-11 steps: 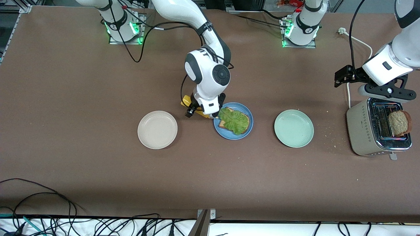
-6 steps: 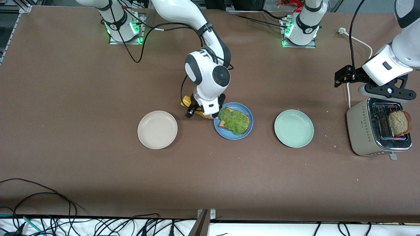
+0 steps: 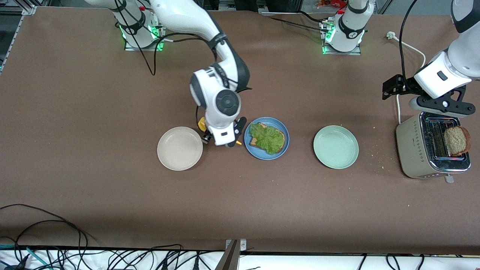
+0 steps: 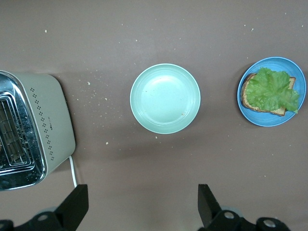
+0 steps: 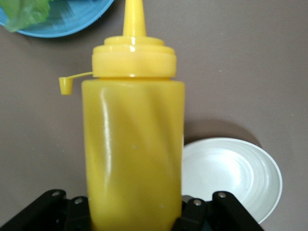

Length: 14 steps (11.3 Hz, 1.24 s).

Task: Make sandwich in blue plate with both arms
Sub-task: 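Carry the mustard bottle with the right gripper back beside the white plate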

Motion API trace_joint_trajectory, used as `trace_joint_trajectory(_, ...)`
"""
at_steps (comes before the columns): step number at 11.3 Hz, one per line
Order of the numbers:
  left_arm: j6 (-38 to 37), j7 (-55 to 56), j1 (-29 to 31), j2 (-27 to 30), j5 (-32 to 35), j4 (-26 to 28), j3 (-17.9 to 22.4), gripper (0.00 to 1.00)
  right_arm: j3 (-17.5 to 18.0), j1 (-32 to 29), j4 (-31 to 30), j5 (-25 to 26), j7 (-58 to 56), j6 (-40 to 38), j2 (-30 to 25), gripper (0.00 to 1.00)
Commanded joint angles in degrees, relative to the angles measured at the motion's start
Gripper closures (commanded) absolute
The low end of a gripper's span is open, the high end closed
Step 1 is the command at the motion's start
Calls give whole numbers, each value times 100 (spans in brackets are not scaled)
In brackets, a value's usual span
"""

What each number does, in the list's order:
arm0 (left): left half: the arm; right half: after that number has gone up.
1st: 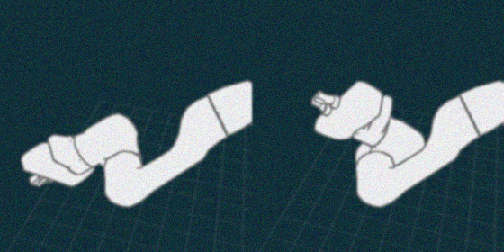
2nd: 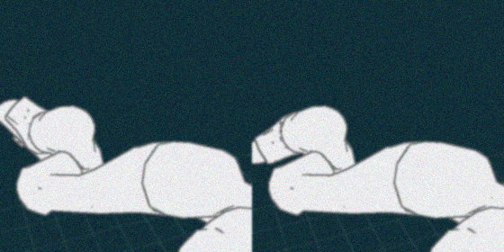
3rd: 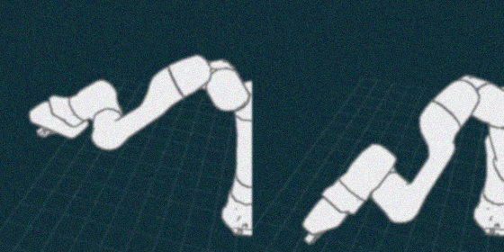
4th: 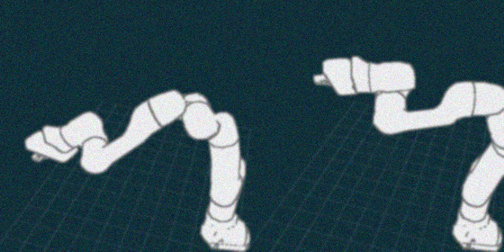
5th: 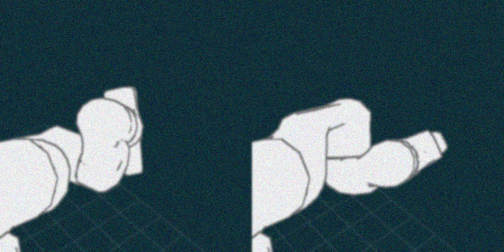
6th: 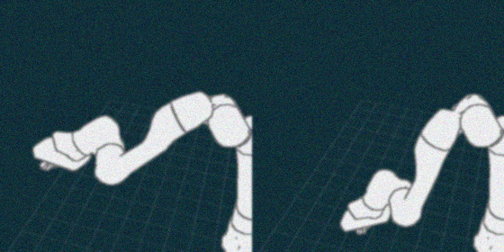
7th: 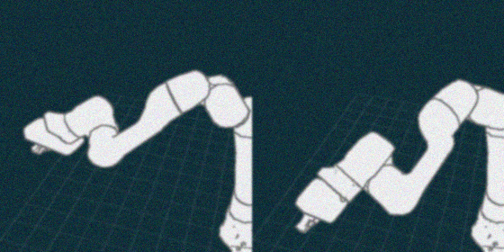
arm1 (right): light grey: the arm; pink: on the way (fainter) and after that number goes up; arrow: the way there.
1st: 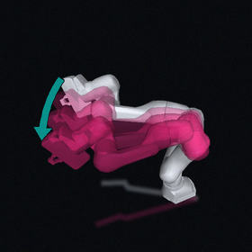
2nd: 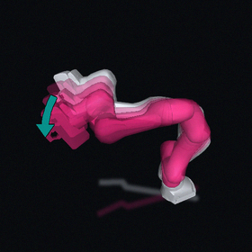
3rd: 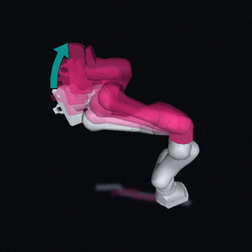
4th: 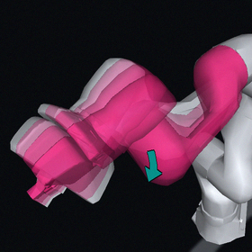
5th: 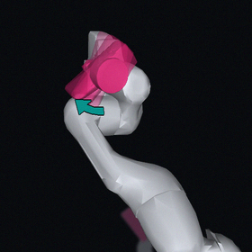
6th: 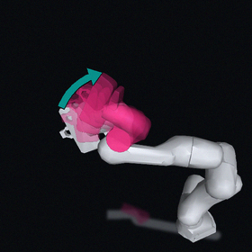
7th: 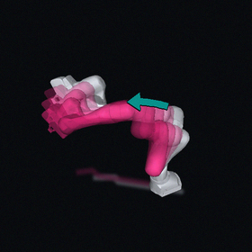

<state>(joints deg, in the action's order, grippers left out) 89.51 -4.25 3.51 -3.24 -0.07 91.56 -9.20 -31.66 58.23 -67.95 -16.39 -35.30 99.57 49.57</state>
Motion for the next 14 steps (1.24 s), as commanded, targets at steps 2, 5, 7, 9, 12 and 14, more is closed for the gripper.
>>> trace_joint_trajectory(2,-118,47,1,-36,60,-138,-29,0,1949,-2283,-394,374,-1168,-245,-1254,100)
trace_joint_trajectory(5,-118,-5,18,-36,69,-130,-29,0,2935,-3682,-465,269,-2145,-473,-1590,100)
trace_joint_trajectory(7,-118,-23,88,-36,60,-129,-20,0,3672,-4693,-412,15,-2899,-606,-1582,100)
trace_joint_trajectory(9,-118,-23,89,-36,60,-130,-20,0,4376,-5660,-360,-275,-3821,-614,-1372,100)
trace_joint_trajectory(12,-118,-32,150,-97,69,-130,-12,0,4897,-6427,-166,-539,-4868,-842,-924,100)
trace_joint_trajectory(14,-109,-41,492,-264,77,-138,-12,0,4959,-6814,-8,-1143,-5956,-843,-371,100)
